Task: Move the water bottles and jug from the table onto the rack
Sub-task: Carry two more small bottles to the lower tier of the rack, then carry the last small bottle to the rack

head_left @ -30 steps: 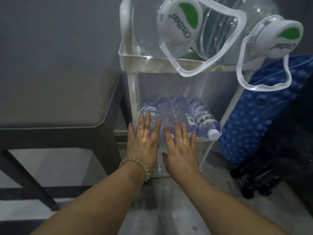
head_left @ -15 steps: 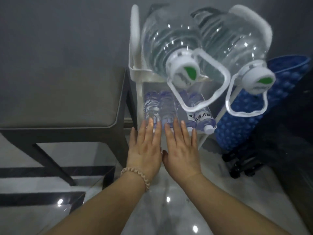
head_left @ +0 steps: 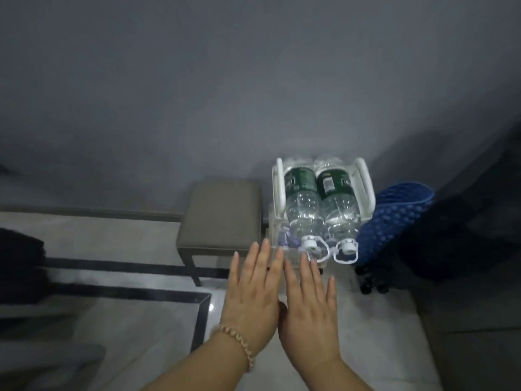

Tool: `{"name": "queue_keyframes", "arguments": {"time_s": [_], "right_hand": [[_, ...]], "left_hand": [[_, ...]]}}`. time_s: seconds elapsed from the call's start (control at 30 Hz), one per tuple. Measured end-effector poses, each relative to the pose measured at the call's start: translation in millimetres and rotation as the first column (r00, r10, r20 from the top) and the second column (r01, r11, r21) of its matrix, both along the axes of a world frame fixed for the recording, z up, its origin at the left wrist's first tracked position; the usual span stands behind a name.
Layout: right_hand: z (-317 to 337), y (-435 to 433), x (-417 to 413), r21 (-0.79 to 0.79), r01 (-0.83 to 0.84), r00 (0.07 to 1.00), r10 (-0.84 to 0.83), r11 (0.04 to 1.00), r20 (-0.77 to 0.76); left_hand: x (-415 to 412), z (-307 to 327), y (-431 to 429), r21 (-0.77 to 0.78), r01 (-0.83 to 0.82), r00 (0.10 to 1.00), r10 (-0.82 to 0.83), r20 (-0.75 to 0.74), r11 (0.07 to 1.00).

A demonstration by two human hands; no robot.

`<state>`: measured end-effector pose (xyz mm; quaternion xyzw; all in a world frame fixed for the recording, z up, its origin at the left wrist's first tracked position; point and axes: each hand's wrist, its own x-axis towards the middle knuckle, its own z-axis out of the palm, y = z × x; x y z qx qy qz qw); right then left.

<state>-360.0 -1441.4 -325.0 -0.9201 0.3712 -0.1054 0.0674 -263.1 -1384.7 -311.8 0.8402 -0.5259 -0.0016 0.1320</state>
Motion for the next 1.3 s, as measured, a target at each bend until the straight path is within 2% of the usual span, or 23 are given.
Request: {"name": "queue_keyframes", "arguments": {"time_s": [0.1,0.2,0.37,0.5,0.73,0.97,1.1,1.3], "right_hand": [[82.6,3.6,5.6,-0.078,-0.034,0.996,0.040,0.996,0.080],[150.6,14.2,5.0,-0.153,-0.101,0.981,0.124,0.983,0.146],[211.9,49.3,-18.5,-0.256,-0.262,0.928,0.315,0.931,0.197],[244.0,91.3,-38.8,-0.253,-0.380,0.873,0.435,0.890,0.220],[268.1,188.6,-61.2,-0.243,-0.558,0.781,0.601,0.793,0.170],[278.5,319.9,-71.4,-0.281,-0.697,0.657,0.744,0.660,0.121],[270.8,448.1,-89.4,-0.285,-0.754,0.574,0.805,0.592,0.151],[258.6,631.4,-119.3,-0.238,-0.810,0.505,0.844,0.536,0.179]], "left_hand": [[-2.4,79.0,20.1,-0.031,0.001,0.998,0.001,0.065,1.000],[-13.5,142.0,39.8,-0.078,-0.070,0.985,0.082,0.149,0.994],[-52.3,199.6,84.4,-0.165,-0.297,0.921,0.328,0.211,0.941],[-82.8,224.7,134.0,-0.213,-0.396,0.859,0.442,0.258,0.893],[-118.0,258.0,250.8,-0.188,-0.493,0.777,0.527,0.343,0.850],[-149.7,265.9,389.1,-0.185,-0.649,0.655,0.666,0.357,0.738],[-178.2,263.2,514.2,-0.166,-0.721,0.589,0.721,0.365,0.673],[-218.9,261.8,699.3,-0.074,-0.797,0.531,0.754,0.387,0.600]]}}
